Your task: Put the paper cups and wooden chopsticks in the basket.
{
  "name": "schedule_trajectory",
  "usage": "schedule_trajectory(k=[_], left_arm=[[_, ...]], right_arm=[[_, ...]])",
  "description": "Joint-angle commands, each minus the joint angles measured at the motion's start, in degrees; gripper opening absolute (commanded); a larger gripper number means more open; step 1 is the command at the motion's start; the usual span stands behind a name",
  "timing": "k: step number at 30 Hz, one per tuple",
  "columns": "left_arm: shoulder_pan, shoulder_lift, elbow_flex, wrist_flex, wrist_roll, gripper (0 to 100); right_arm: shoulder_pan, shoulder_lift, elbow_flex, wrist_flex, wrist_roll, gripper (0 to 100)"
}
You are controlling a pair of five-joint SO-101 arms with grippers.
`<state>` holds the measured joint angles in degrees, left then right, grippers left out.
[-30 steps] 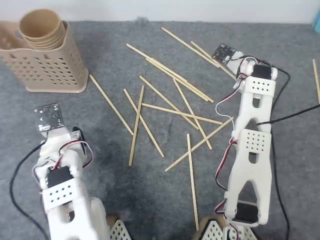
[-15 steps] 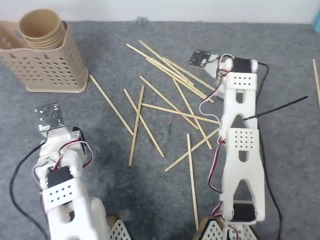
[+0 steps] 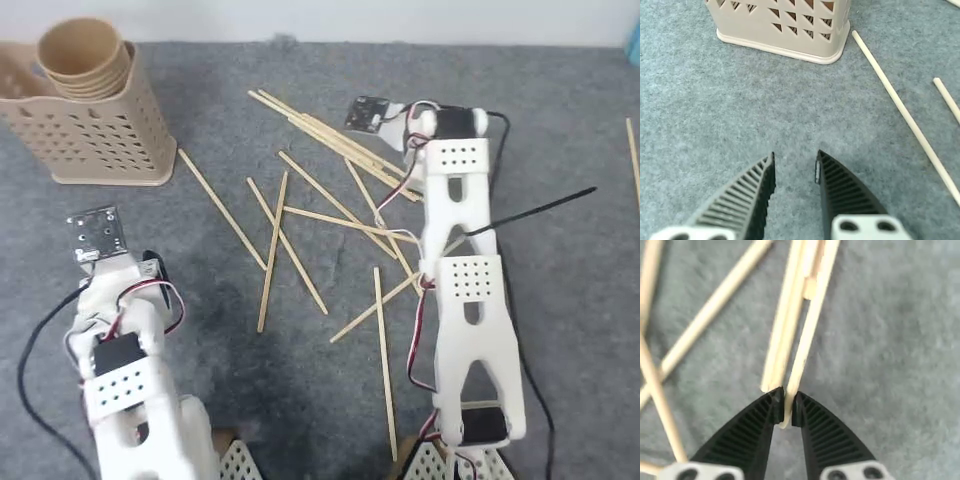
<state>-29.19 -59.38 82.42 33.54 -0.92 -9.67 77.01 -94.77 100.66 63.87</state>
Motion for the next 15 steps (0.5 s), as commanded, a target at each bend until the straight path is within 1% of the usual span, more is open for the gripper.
schedule_trajectory(k=[1, 7, 15], left_arm=[[-0.26, -1.23, -0.57, -1.32, -0.44, 12], [-0.26, -1.23, -0.57, -1.32, -0.44, 12], [-0.35, -1.23, -0.57, -1.32, -0.44, 12]], right_arm=[[-2.24, -5.32, -1.14, 2.59, -2.99, 0.8], [-3.12, -8.04, -1.14, 2.77, -10.64, 0.7], [-2.07, -11.21, -1.14, 2.77, -16.44, 0.7]])
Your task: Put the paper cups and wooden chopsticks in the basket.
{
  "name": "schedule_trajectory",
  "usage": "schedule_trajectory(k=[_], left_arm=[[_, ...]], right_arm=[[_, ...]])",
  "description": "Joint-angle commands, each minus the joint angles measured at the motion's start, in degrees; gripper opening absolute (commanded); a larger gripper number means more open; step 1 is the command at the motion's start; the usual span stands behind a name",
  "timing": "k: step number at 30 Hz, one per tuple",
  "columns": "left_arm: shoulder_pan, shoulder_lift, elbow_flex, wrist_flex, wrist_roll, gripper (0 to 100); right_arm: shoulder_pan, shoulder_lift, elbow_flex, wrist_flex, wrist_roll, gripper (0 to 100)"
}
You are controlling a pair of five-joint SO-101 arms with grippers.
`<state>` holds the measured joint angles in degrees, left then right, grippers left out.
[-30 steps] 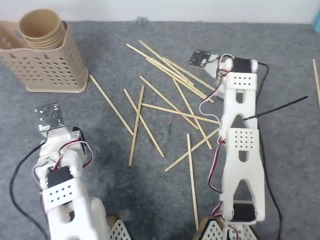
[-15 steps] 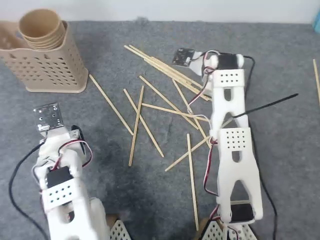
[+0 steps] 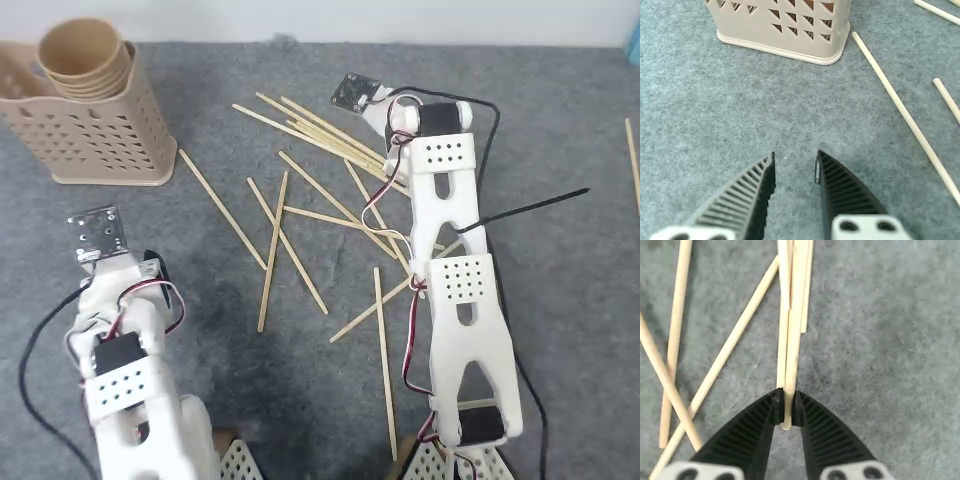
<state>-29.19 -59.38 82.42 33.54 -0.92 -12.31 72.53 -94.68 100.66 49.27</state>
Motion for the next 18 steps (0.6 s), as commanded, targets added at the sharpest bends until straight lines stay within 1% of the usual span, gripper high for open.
schedule_trajectory(k=[1, 3, 5, 8, 12, 13, 16, 18], left_arm=[[-0.35, -1.23, -0.57, -1.32, -0.44, 12], [-0.35, -1.23, -0.57, -1.32, -0.44, 12], [-0.35, -1.23, -0.57, -1.32, -0.44, 12], [-0.35, -1.23, -0.57, -1.32, -0.44, 12], [-0.35, -1.23, -0.57, -1.32, -0.44, 12], [-0.35, -1.23, -0.57, -1.23, -0.44, 12], [-0.44, -1.23, -0.57, -1.14, -0.44, 12], [-0.44, -1.23, -0.57, -1.14, -0.44, 12]], right_arm=[[0.57, -7.69, -1.14, 2.86, -2.2, 0.7], [0.57, -9.8, -1.05, 3.12, -4.4, 0.6], [0.66, -13.76, 2.9, 3.12, -7.65, 0.6], [0.31, -23.87, 18.37, 2.77, -10.46, 0.6], [-0.75, -38.46, 39.38, 0.48, -10.81, 0.7], [-0.66, -40.92, 43.08, -1.8, -10.46, 0.7], [1.8, -44.44, 51.6, -13.23, -9.23, 0.7], [3.38, -44.0, 55.82, -19.91, -3.78, 0.7]])
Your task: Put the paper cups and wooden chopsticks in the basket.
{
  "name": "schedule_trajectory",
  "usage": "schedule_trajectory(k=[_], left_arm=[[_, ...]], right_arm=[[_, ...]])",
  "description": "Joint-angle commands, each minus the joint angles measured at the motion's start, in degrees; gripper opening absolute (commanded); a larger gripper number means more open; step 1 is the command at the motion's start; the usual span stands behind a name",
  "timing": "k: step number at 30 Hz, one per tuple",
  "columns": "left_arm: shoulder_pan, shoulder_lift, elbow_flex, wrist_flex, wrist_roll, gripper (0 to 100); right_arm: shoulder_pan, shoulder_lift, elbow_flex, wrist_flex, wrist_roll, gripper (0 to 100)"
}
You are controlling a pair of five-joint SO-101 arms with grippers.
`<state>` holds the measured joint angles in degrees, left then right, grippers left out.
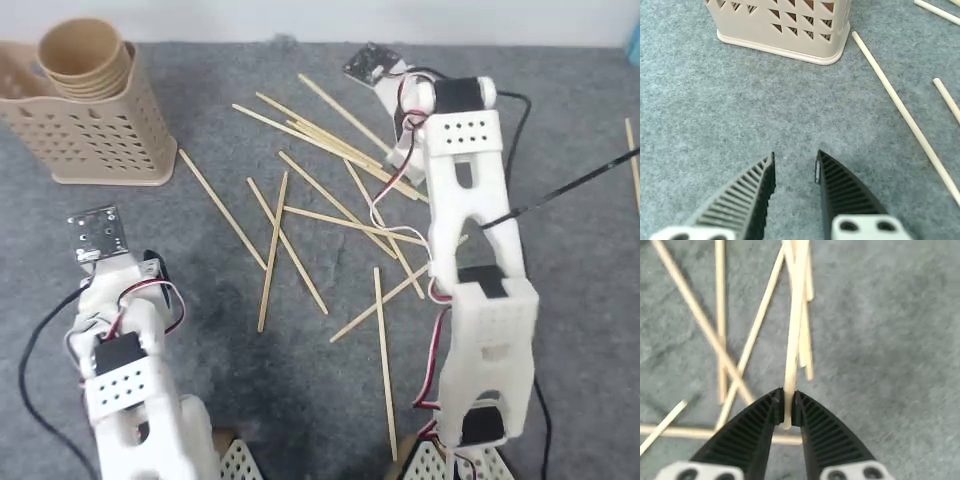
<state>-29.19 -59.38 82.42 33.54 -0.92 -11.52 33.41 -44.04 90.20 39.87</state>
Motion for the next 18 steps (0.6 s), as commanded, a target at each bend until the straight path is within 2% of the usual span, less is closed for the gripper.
schedule_trajectory(k=[1, 7, 10, 18], left_arm=[[-0.44, -1.23, -0.57, -1.14, -0.44, 12], [-0.44, -1.23, -0.57, -1.14, -0.44, 12], [-0.44, -1.23, -0.57, -1.14, -0.44, 12], [-0.35, -1.23, -0.57, -1.14, -0.44, 12]], right_arm=[[3.3, -4.18, 7.12, -12.53, 8.53, 0.7], [6.73, 6.73, 12.31, -26.68, 19.96, 0.7], [7.69, 11.91, 11.96, -32.22, 22.42, 0.7], [6.46, 17.1, 9.41, -30.99, 25.14, 0.7]])
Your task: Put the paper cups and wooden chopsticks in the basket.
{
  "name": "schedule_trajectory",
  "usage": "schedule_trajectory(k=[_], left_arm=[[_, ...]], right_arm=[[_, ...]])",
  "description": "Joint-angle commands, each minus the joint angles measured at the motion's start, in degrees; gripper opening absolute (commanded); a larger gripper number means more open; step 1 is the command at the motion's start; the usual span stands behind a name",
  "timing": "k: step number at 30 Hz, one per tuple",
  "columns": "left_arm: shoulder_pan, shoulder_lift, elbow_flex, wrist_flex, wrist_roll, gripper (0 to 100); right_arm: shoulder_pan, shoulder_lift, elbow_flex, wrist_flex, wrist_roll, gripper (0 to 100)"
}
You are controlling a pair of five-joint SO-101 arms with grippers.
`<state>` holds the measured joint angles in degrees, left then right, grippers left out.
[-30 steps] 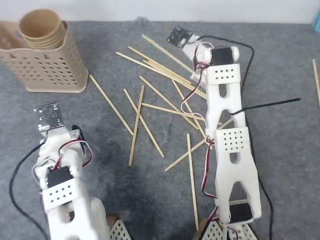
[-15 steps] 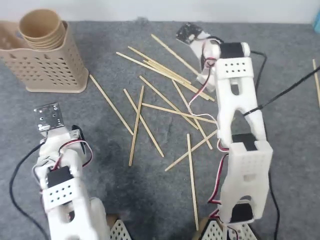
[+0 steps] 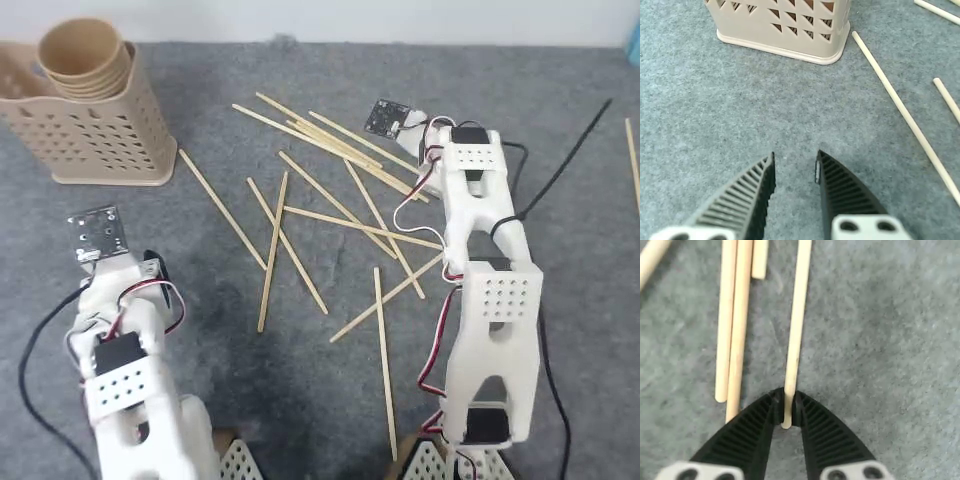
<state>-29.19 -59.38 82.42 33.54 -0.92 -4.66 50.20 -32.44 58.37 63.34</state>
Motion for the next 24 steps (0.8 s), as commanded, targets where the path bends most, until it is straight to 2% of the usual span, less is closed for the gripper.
schedule_trajectory(k=[1, 8, 13, 16, 21, 24], left_arm=[[-0.35, -1.23, -0.57, -1.23, -0.44, 12], [-0.44, -1.23, -0.57, -1.23, -0.44, 12], [-0.44, -1.23, -0.57, -1.32, -0.44, 12], [-0.44, -1.23, -0.57, -1.32, -0.44, 12], [-0.44, -1.23, -0.57, -1.23, -0.44, 12], [-0.44, -1.23, -0.57, -1.14, -0.44, 12]], right_arm=[[-1.36, 0.31, -2.11, 2.59, 2.11, 0.7], [-6.99, -1.19, -0.97, 10.68, 1.93, 0.8], [-9.71, -9.89, 10.37, 11.74, -0.09, 0.8], [-12.0, -19.47, 23.12, 6.81, -0.35, 0.8], [-16.57, -38.02, 50.29, -8.92, -0.35, 0.8], [-19.74, -47.6, 63.65, -13.58, -0.35, 0.7]])
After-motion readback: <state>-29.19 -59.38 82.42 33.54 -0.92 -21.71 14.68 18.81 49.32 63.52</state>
